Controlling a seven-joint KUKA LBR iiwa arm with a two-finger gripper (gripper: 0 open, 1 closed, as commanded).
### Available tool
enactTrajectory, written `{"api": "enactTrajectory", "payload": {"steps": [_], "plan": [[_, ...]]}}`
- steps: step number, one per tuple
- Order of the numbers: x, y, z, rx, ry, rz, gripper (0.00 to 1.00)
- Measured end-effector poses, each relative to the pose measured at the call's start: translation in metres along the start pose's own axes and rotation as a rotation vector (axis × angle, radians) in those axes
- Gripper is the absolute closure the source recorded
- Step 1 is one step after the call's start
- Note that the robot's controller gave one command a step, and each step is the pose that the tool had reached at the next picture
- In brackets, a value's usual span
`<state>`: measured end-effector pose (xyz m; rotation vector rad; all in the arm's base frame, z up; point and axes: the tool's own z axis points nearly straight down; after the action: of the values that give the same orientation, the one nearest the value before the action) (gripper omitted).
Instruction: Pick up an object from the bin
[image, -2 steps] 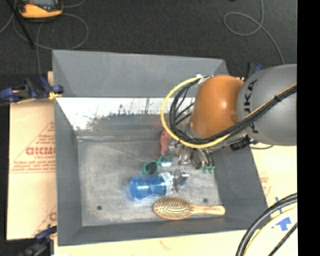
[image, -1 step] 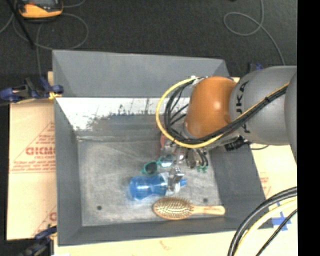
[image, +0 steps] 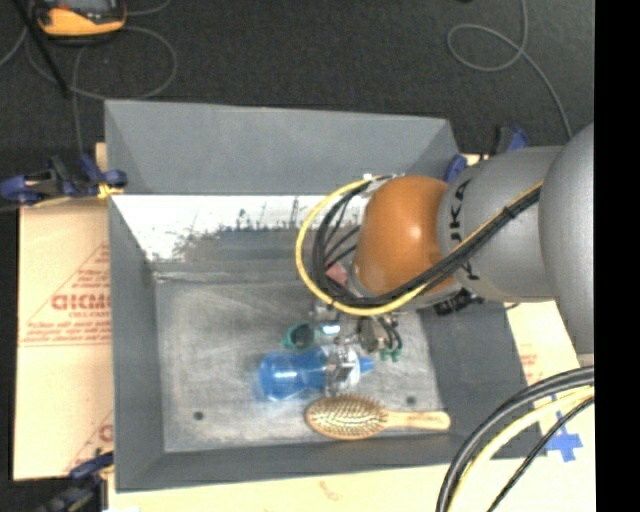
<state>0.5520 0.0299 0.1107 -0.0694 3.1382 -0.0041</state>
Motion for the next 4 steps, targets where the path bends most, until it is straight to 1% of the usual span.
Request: {"api": "enactTrajectory", "payload": {"steps": [1, 2, 4], "plan": [[-0.0017, -0.0027, 0.0319, -0.002, -0.013, -0.005, 0.0], [-0.0048, -0.003, 0.0351, -0.006, -0.015, 0.04, 1.0], [-0.0039, -0.003, 0.0318, -0.006, -0.013, 0.05, 1.0]]}}
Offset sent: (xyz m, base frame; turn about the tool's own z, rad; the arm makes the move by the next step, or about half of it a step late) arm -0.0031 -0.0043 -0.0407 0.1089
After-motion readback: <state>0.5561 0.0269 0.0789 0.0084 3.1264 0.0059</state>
